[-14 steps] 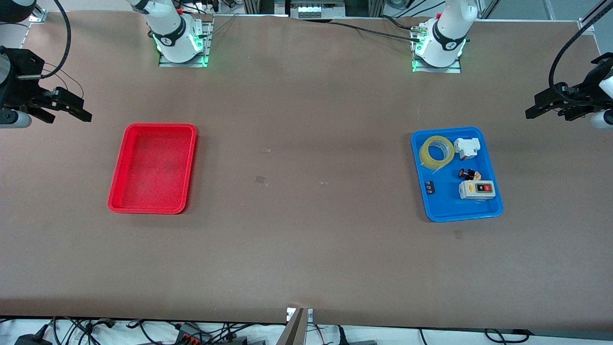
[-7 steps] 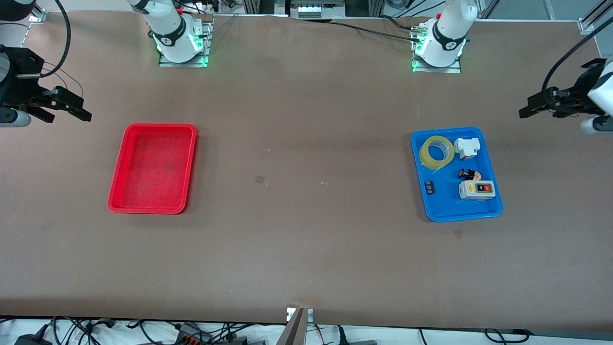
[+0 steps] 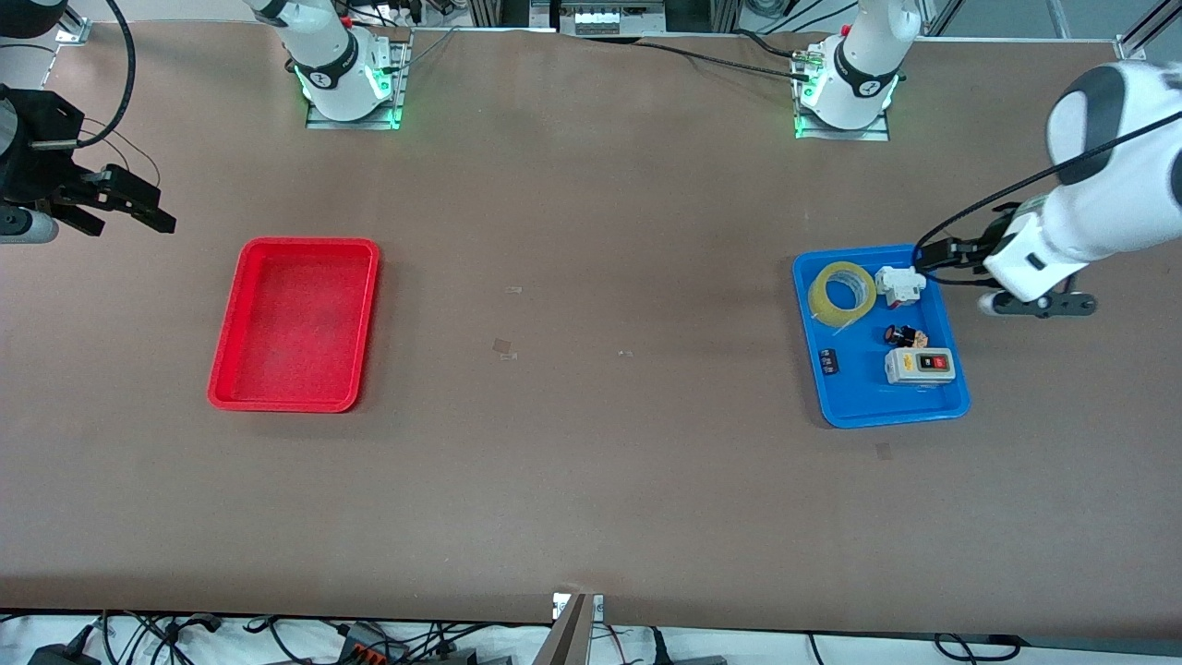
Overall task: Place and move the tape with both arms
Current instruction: 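Reach the left gripper down toward the yellow tape roll on the blue tray, then grasp the yellow tape roll rim with the left gripper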
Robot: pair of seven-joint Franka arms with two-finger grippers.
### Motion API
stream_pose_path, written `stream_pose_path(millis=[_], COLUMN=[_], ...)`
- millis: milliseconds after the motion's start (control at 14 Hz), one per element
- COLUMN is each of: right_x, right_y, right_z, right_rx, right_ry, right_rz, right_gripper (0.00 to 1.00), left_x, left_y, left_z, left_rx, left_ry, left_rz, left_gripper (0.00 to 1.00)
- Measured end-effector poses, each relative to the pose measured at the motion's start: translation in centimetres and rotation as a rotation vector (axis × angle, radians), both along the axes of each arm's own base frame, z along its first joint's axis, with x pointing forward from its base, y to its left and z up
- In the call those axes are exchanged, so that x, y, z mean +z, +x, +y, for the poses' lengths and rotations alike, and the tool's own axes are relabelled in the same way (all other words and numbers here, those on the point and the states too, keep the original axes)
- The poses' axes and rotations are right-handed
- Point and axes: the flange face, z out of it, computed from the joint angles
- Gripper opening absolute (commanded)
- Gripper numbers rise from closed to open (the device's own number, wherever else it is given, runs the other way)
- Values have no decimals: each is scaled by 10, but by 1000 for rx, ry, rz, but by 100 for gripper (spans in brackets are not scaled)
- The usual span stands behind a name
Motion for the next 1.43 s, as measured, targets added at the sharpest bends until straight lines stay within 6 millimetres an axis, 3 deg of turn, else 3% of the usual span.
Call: stream_pose_path(millis=[214, 500, 714, 1071, 1143, 1357, 1429], right_x=[0, 0, 0, 0, 0, 0, 0], right_y=[0, 0, 0, 0, 0, 0, 0], right_z=[0, 0, 0, -1, -1, -1, -1], right_rx=[0, 0, -1, -2, -2, -2, -2], right_ry=[0, 0, 0, 0, 0, 0, 0], right_rz=[0, 1, 1, 2, 2, 2, 2], right_gripper=[100, 100, 100, 100, 100, 100, 100], left_x=[-57, -113, -142, -169, -175, -188, -190], left_y=[-16, -18, -16, -16, -17, -19, -19], left_z=[-3, -30, -37, -36, -35, -31, -30], left_rx=[-2, -63, -133, -164, -164, -161, -163], left_ry=[3, -5, -23, -34, -35, -39, -40], left_rz=[-27, -15, -11, 10, 15, 36, 38], left_gripper=[100, 100, 100, 100, 87, 27, 15])
